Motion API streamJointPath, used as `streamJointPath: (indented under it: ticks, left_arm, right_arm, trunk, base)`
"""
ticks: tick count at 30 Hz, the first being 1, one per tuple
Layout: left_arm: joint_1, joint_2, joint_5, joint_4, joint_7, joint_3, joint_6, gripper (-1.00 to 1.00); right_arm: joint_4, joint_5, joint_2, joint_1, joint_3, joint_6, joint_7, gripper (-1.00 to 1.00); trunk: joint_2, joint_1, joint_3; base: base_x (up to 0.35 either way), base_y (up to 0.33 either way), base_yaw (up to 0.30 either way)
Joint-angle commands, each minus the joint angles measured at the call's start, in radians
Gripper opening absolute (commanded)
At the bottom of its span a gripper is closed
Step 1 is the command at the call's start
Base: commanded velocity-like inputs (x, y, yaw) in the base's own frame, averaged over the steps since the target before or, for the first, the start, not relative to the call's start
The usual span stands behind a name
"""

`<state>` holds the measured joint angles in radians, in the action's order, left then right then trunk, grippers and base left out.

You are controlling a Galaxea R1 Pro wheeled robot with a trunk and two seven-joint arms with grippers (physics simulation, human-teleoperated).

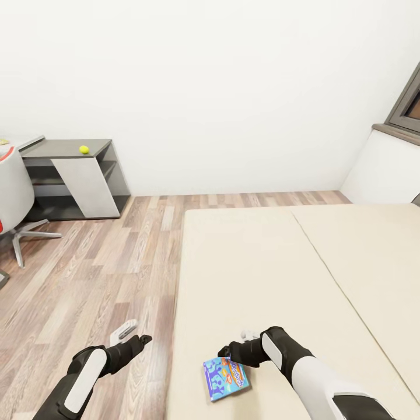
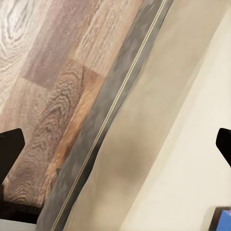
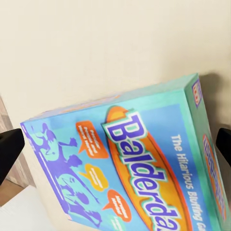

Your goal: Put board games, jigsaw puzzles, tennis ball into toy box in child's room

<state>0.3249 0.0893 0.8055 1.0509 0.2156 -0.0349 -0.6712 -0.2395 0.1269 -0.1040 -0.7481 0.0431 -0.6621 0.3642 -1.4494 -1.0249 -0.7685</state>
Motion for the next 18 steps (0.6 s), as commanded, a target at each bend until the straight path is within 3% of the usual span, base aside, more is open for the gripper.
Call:
streamJointPath:
  ticks: [1, 18]
  left_arm:
    - [0.000, 0.000, 0.011, 0.001, 0.008, 0.000, -0.004, 1.00]
    - [0.000, 0.000, 0.011, 0.001, 0.009, 0.000, -0.004, 1.00]
  right_arm:
    - [-0.001, 0.005, 0.000, 0.000, 0.004, -0.007, -0.002, 1.00]
    - [-0.001, 0.006, 0.000, 0.000, 0.004, -0.007, -0.002, 1.00]
  trunk:
    - [0.000, 0.000, -0.001]
    - [0.000, 0.000, -0.001]
  base:
    - [0.000, 0.012, 0.000]
    - [0.000, 0.155, 0.000]
